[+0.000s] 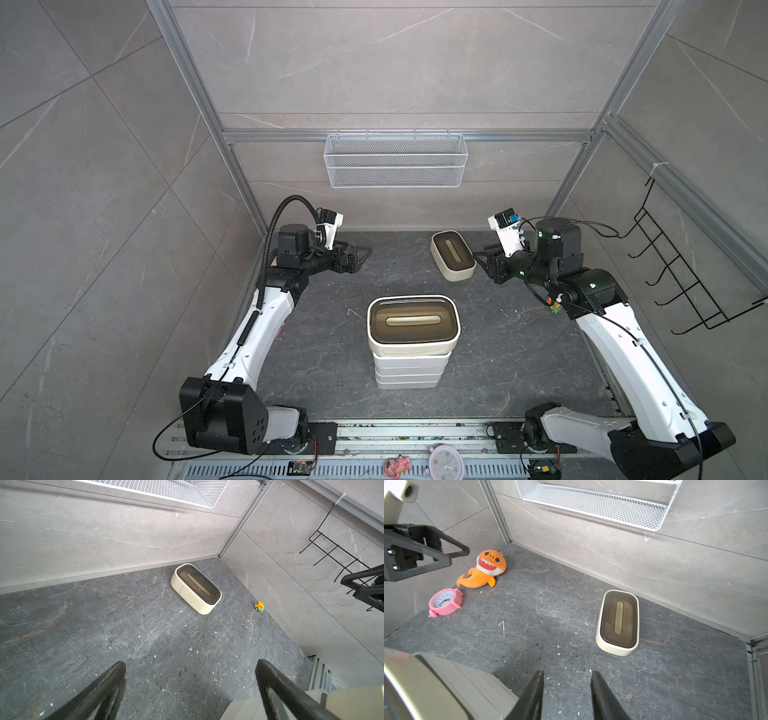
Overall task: Stack the tissue boxes
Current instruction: Pick up the tissue box from the center of the board.
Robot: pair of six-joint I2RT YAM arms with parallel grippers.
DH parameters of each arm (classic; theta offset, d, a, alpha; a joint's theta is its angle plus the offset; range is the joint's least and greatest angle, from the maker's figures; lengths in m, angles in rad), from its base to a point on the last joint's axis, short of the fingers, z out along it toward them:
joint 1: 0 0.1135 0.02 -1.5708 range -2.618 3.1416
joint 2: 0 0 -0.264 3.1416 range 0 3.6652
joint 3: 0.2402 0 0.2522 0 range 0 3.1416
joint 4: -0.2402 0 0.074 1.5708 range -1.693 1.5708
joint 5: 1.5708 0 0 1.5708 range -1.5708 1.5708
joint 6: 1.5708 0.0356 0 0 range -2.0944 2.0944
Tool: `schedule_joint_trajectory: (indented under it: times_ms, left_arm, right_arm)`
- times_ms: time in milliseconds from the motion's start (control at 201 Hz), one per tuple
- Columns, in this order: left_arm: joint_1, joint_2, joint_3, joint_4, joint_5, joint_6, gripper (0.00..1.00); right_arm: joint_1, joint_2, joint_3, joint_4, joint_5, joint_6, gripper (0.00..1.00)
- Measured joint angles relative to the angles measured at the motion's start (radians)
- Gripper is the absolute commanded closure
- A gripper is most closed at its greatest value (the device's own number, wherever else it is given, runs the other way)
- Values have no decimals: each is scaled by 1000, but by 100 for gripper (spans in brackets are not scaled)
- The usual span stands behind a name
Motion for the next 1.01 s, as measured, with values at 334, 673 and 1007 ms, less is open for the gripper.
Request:
schedule_joint_trajectory:
  times_ms: [334, 673, 1007]
  left_arm:
    - [-33, -33, 0, 0, -2, 23, 0]
    - [-40, -35, -13, -3, -13, 42, 0]
    - [-43, -35, -27, -3, -32, 62, 0]
  right_arm:
    - [2, -31, 0, -34, -6, -19, 61]
    - [5, -32, 0, -56, -14, -31, 61]
    - [5, -53, 6, -64, -23, -42, 61]
